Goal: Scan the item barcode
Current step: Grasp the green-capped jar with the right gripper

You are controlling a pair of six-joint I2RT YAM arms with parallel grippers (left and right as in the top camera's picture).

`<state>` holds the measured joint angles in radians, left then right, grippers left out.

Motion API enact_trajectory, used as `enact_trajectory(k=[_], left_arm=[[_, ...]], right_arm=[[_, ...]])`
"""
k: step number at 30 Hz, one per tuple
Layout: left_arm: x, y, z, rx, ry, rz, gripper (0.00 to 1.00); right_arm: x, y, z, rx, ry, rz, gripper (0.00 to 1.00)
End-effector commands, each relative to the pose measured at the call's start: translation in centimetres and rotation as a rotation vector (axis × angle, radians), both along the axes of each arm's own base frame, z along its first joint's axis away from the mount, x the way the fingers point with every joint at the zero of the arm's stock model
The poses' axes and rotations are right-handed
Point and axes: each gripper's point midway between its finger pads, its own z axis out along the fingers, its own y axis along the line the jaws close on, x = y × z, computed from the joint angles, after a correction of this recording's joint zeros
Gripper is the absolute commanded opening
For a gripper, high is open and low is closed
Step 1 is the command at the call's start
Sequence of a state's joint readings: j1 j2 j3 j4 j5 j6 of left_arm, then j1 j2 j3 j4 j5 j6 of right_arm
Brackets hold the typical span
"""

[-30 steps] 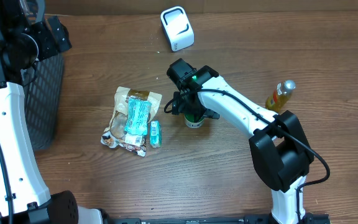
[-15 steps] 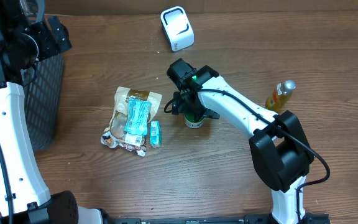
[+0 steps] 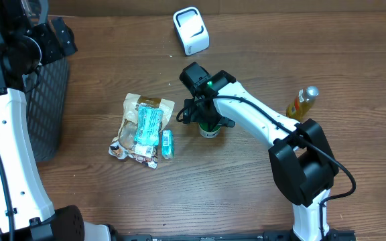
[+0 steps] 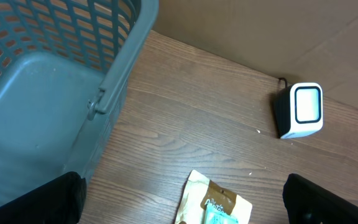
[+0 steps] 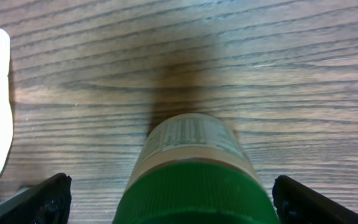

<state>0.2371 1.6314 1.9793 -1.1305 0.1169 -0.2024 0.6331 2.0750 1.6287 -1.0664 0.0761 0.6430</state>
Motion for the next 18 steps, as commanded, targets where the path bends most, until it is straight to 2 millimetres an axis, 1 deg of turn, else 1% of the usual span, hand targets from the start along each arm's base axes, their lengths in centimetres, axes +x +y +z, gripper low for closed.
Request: enact_trajectory(k=[1,9,18], left_arm=[[0.2,-0.1,0.9,0.013,-0.024,-0.017,1.00],[0.2,-0.2,0.9,0.013,-0.024,-0.017,1.00],[0.2,-0.2,0.9,0.013,-0.024,-0.017,0.99]], right_arm=[[0.2,-0.2,-0.2,0.020,0.017,0.011,1.00],[0.8,-1.8,-0.2,0.018,0.035,-0.031,1.00],[0.6,-1.9,-0.3,0.033,0.054,-0.036,1.00]])
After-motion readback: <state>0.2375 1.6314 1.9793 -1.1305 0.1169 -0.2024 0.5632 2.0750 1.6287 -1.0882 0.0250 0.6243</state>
